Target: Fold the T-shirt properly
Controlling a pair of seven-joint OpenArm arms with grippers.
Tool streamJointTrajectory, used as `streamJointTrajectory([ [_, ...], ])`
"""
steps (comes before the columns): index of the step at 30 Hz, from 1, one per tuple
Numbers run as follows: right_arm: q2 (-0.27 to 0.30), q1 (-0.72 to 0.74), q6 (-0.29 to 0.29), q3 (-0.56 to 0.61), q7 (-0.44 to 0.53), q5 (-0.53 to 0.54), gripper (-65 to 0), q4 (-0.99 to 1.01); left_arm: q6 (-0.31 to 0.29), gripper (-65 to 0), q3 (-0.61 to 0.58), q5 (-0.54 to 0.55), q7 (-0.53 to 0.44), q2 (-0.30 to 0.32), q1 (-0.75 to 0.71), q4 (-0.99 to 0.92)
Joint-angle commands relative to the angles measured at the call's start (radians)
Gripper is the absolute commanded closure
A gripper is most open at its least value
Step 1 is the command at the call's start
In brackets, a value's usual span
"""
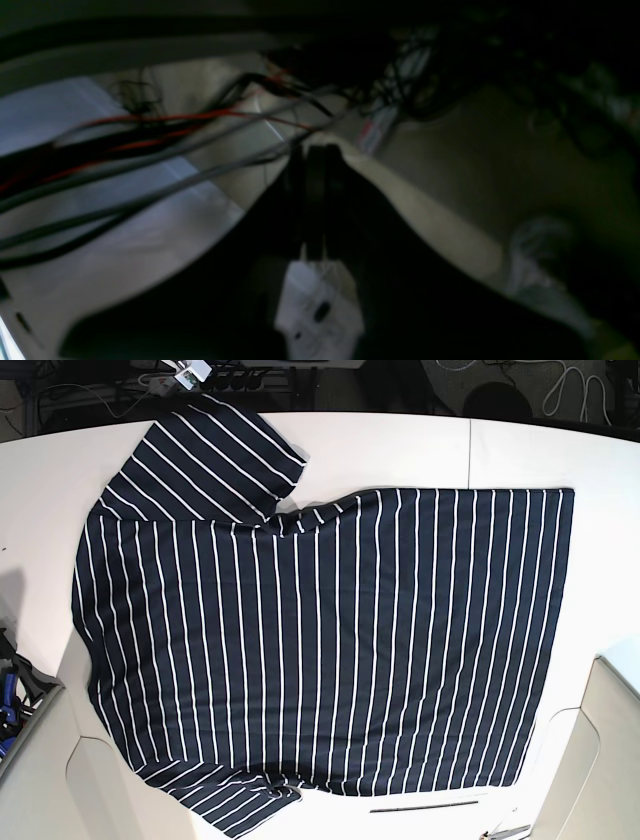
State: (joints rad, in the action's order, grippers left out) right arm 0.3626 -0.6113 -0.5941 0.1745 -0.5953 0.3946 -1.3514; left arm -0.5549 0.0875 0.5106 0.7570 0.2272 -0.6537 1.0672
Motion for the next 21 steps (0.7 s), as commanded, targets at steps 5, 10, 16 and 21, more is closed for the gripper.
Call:
streamJointTrajectory([
  [5,0.082,-0.111,-0.016,-0.006,-0.048,0.094,0.0,-0.279,-0.042,-2.6,0.136,0.124,0.074,0.006,-0.124,0.225],
  [10,0.108,-0.16,-0.015,-0.049,-0.072,0.149,0.0,-0.534,-0.042,-3.3,0.298,0.204,0.144,0.006,-0.183,0.396],
  [16,0.089,-0.165,0.001,-0.206,-0.079,0.262,0.0,-0.716,-0.042,-17.1,0.494,0.347,0.248,0.006,-0.197,0.561],
  [21,-0.019,-0.162,0.047,-0.428,-0.084,0.333,0.0,-0.741,-0.079,-24.6,0.637,0.453,0.257,0.011,-0.196,0.657],
])
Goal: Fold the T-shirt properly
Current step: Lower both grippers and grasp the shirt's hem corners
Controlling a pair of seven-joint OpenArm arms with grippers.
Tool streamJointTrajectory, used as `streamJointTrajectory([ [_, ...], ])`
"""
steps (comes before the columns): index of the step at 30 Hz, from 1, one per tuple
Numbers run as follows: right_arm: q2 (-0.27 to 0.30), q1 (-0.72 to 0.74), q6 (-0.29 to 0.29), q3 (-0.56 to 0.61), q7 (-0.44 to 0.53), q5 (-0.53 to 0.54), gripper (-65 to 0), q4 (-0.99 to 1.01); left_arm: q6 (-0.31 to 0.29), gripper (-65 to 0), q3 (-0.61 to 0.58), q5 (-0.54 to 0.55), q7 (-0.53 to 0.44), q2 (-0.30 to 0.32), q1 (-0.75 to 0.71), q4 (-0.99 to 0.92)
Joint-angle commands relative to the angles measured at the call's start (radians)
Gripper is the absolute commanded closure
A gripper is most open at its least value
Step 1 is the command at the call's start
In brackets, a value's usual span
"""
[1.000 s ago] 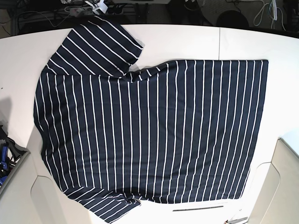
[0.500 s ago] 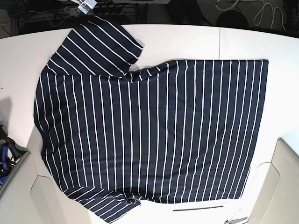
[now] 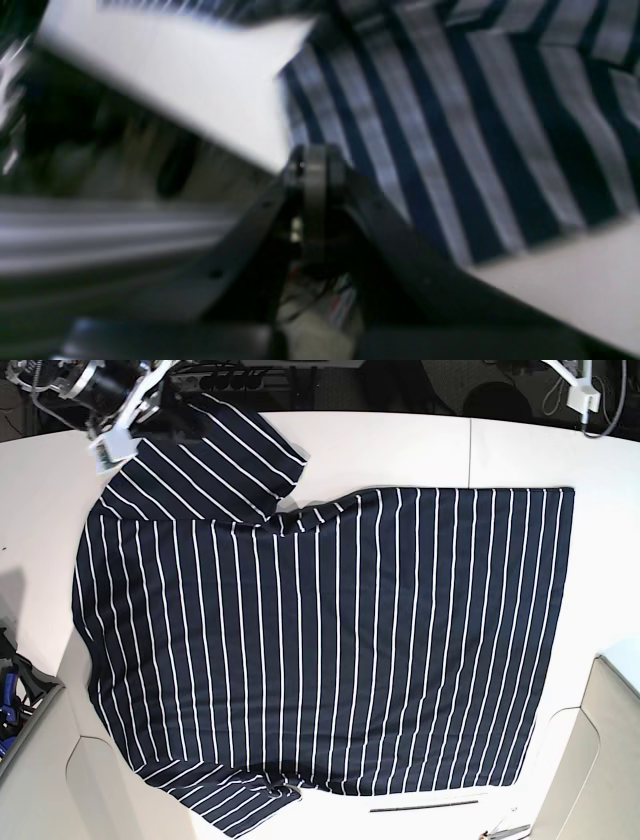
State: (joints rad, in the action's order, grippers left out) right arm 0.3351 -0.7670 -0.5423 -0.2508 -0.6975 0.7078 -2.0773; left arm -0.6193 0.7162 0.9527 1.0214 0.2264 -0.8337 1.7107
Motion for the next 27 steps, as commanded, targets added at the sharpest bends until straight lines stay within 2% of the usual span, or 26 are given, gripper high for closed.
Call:
streamJointTrajectory([
  [1,-0.015,-0.006,0.009,-0.048,0.018,0.035,0.0,-0.015,-0.019,-24.6,0.031,0.028,-0.007,0.016,-0.017,0.029],
  [3,-0.04,-0.006,0.034,-0.125,0.0,0.075,-6.7,-0.015,-0.022,-24.6,0.064,0.06,-0.007,0.03,-0.017,0.046],
  [5,-0.042,-0.007,0.081,-0.177,-0.02,0.084,-17.3,-0.013,-0.022,-24.7,0.083,0.092,-0.008,0.046,-0.016,0.049],
  [7,-0.041,-0.006,0.135,-0.222,-0.034,0.081,-26.1,-0.007,-0.022,-28.0,0.087,0.114,-0.008,0.062,-0.016,0.049],
  [9,-0.041,-0.006,0.153,-0.256,-0.039,0.081,-30.7,0.001,-0.027,-32.8,0.087,0.132,-0.009,0.074,-0.013,0.049],
  [11,-0.041,-0.006,0.154,-0.274,-0.041,0.072,-31.7,0.004,-0.029,-34.7,0.087,0.135,-0.016,0.084,-0.008,0.049],
  [16,-0.041,-0.003,0.189,-0.276,-0.039,-0.014,-31.7,0.013,-0.029,-34.7,0.087,0.136,-0.022,0.098,0.009,0.049],
  [20,-0.038,0.039,0.187,-0.276,-0.04,-0.015,-31.7,0.089,-0.033,-34.7,0.087,0.136,-0.023,0.102,0.024,0.049],
  [27,-0.033,0.142,0.114,-0.274,-0.074,0.051,-31.7,0.298,-0.037,-34.7,0.087,0.135,-0.023,0.106,0.038,0.049],
])
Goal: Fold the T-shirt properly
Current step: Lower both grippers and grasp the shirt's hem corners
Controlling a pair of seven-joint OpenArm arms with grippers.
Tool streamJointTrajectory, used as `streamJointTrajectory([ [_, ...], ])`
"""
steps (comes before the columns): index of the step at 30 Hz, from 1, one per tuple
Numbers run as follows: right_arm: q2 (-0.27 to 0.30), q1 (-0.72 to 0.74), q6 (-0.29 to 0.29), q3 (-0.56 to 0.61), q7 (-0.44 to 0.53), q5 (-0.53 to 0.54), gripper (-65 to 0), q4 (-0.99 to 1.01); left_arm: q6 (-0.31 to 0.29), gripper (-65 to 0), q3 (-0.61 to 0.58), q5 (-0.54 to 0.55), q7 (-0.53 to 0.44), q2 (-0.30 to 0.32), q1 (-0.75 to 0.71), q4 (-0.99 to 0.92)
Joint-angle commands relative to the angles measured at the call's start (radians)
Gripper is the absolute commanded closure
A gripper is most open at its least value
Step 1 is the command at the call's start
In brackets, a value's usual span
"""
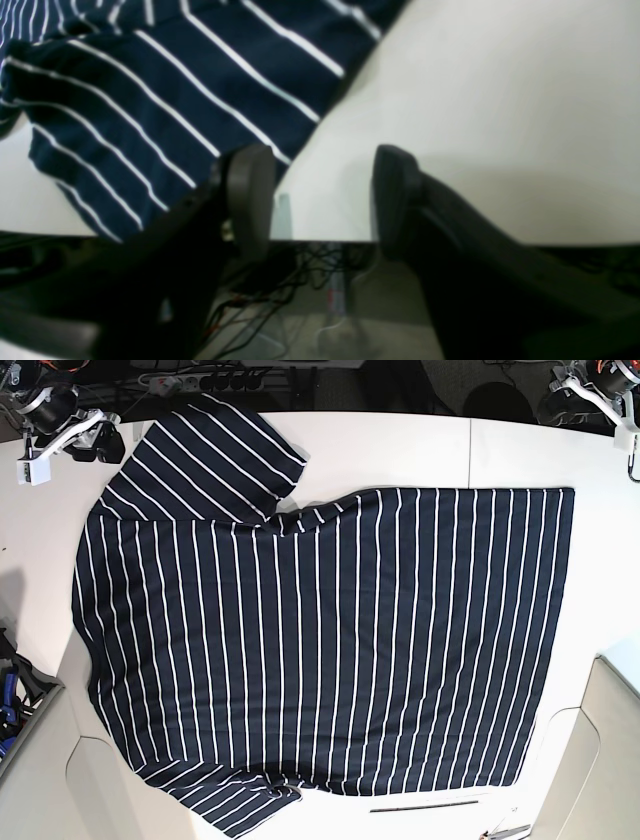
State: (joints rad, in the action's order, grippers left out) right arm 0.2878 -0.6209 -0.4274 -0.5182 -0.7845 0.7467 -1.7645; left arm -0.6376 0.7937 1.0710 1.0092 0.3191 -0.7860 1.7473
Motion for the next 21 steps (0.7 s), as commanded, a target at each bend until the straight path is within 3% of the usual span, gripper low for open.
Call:
streamJointTrajectory([
  [1,0.014,0.003,-0.007,-0.005,0.014,0.015,-31.7,0.006,-0.019,-34.7,0.009,0.016,-0.011,0.014,-0.01,0.013],
  [6,0.014,0.037,-0.022,0.044,0.011,0.02,-31.7,0.083,-0.019,-34.7,0.009,0.016,-0.017,0.014,-0.009,0.012],
  [17,0.013,0.042,-0.026,0.265,0.006,0.019,-31.7,0.095,-0.019,-34.9,0.009,0.01,-0.021,0.014,-0.009,0.012],
  [21,0.009,0.045,-0.026,0.284,0.006,0.016,-31.7,0.095,-0.019,-42.7,0.009,0.01,-0.06,0.037,-0.009,0.012],
])
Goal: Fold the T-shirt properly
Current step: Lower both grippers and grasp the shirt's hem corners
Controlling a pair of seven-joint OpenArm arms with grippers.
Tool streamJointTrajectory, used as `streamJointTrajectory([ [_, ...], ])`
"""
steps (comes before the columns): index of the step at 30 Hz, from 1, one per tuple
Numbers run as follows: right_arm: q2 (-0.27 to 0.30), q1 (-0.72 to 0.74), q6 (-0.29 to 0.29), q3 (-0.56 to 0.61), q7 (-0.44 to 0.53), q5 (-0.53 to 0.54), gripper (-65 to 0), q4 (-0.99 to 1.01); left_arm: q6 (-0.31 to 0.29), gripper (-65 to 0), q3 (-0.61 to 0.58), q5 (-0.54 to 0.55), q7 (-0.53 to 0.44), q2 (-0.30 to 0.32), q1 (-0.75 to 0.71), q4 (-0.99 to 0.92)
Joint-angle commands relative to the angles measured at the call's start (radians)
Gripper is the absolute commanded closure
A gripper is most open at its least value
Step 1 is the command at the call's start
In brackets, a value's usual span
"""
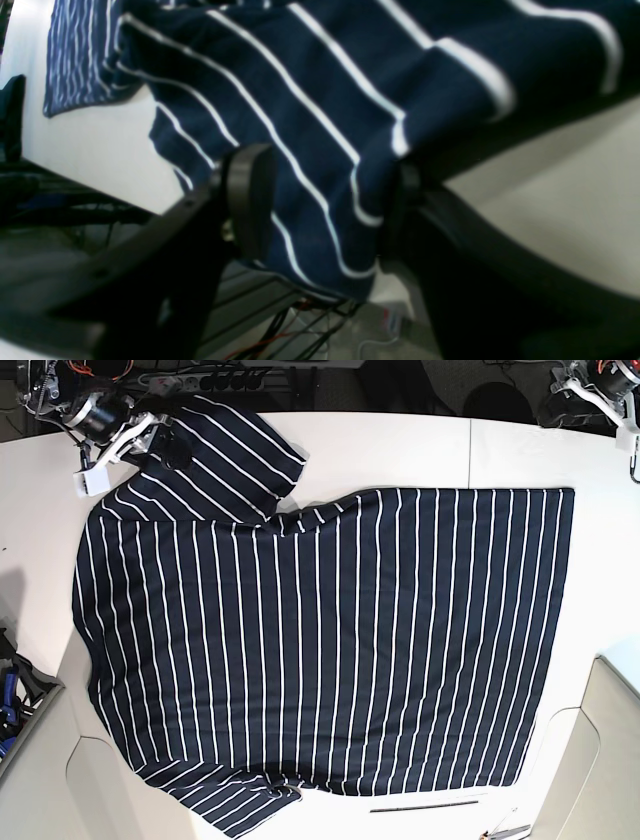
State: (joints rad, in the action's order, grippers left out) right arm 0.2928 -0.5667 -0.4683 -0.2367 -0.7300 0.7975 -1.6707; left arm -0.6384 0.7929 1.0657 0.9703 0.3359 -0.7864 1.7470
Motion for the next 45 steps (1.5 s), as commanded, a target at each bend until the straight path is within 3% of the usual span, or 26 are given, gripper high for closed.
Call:
streamJointTrajectory([
  [1,0.003,-0.009,0.015,0.003,-0.048,-0.034,-31.7,0.001,-0.018,-43.7,0.01,0.015,-0.04,0.034,-0.008,0.013],
  [5,0.004,-0.007,0.015,0.002,-0.048,-0.058,-31.7,0.001,-0.017,-43.7,0.01,0.013,-0.118,0.1,0.007,0.012],
  [11,0.003,-0.007,0.015,0.002,-0.049,-0.064,-31.7,0.001,0.018,-43.7,0.01,-0.049,-0.118,0.175,0.133,-0.026],
  [18,0.003,-0.007,0.015,0.002,-0.048,-0.064,-31.7,0.001,0.017,-43.7,-0.031,-0.047,-0.122,0.25,0.274,-0.238],
  [25,0.003,-0.007,0.015,0.002,-0.049,-0.064,-31.7,0.001,0.017,-43.8,-0.163,-0.079,-0.126,0.26,0.393,-0.415],
  [32,0.003,-0.007,0.015,0.002,-0.06,-0.064,-31.7,0.001,-0.003,-43.7,-0.261,-0.119,-0.13,0.26,0.409,-0.44],
  [37,0.003,-0.007,0.015,0.002,-0.063,-0.064,-31.7,0.001,-0.008,-43.6,-0.321,-0.071,-0.024,0.259,0.409,-0.44],
  [40,0.003,-0.007,0.015,0.002,-0.064,-0.064,-31.7,0.001,-0.06,-43.6,-0.331,-0.008,0.045,0.259,0.402,-0.439],
  [45,0.003,-0.007,-0.01,0.002,-0.064,-0.064,-31.7,0.001,-0.06,-43.6,-0.331,0.008,0.067,0.259,0.378,-0.439],
])
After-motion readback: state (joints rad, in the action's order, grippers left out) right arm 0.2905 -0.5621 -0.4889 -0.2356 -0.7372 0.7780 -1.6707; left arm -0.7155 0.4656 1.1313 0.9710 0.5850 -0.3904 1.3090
